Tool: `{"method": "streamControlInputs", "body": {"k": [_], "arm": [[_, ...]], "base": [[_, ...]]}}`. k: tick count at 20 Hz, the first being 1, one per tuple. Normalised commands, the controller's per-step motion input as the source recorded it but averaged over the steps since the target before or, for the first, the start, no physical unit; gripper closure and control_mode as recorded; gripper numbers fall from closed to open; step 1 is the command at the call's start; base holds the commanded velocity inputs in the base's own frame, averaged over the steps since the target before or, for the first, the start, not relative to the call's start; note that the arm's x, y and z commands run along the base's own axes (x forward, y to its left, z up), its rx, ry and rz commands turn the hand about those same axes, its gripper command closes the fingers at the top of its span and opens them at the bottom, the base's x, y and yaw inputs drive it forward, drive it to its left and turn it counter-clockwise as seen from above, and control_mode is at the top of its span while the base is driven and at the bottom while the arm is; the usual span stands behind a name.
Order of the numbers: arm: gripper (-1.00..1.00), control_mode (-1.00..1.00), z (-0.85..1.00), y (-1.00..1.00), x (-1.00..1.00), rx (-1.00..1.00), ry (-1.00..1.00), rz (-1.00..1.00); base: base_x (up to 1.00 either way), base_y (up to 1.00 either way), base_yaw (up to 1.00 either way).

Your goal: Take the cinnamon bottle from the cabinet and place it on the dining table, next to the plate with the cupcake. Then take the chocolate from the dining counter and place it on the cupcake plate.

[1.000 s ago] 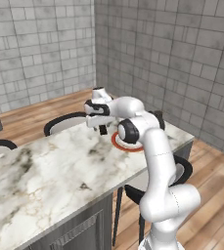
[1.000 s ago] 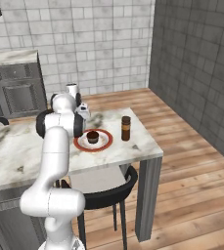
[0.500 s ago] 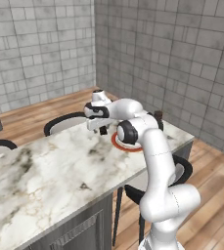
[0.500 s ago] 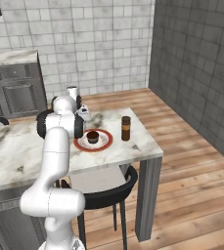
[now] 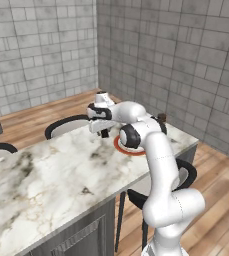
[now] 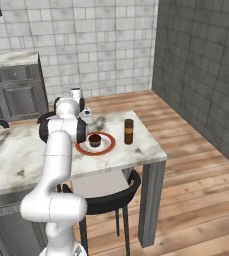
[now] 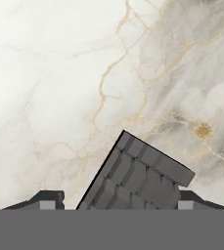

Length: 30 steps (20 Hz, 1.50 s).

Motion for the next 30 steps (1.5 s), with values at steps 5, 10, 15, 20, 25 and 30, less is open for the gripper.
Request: {"method": "streamControlInputs", "body": {"k": [5, 10, 15, 20, 25, 30], "arm": [[1.0, -1.0, -0.29, -0.16, -0.13, 0.08, 0.18, 0.0], [1.0, -1.0, 0.03, -0.17, -0.04, 0.02, 0.05, 0.0], [1.0, -1.0, 0.25, -0.09, -0.34, -0.01, -0.02, 0.0], [1.0, -1.0, 0.1, -0.12, -0.53, -0.06, -0.08, 0.01], [1.0, -1.0, 0.0, -0.07, -0.63, -0.04, -0.06, 0.0], [1.0, -1.0, -0.02, -0.07, -0.72, -0.02, -0.11, 0.0]], "base": [[0.0, 0.0, 0.0], [0.0, 0.0, 0.0], [0.0, 0.0, 0.0], [0.0, 0.0, 0.0], [0.0, 0.0, 0.0], [0.0, 0.0, 0.0]]}}
